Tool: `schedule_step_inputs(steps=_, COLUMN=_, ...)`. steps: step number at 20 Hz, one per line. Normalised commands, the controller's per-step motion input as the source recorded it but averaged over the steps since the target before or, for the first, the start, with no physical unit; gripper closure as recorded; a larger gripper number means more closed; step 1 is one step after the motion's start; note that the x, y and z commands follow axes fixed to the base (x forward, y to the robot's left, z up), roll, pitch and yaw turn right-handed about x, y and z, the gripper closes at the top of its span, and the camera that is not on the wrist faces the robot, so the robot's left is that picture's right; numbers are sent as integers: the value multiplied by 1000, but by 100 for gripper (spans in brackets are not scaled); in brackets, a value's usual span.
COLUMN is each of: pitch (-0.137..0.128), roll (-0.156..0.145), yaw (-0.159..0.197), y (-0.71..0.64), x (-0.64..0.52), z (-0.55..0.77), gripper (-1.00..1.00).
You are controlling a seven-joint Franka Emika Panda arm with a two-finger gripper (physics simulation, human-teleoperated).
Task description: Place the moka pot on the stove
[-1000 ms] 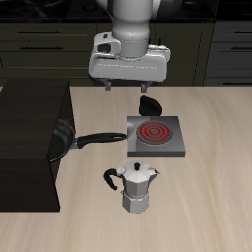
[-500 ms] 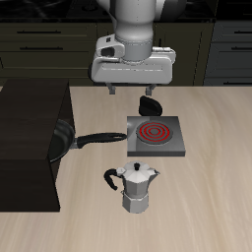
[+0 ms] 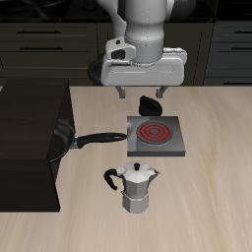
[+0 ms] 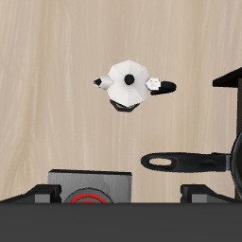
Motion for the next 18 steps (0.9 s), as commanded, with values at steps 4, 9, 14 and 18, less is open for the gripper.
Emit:
schedule_step_inputs(steps=4, pitch=-7, roll=2, yaw=8, y=87, x=186, z=-11, gripper=-100)
schedule_step_inputs(steps=9, pitch=-11, roll=-16, yaw=-24, y=-37, x=141, z=5, gripper=-100)
schedule_step_inputs(steps=14, pitch=-4, roll=-37, yaw=-35, y=-115, x=236, z=-45, gripper=-100)
schedule_step_inputs(steps=18, pitch=-5, roll=-23, yaw=-6, y=-19, x=240, z=-49, gripper=-100)
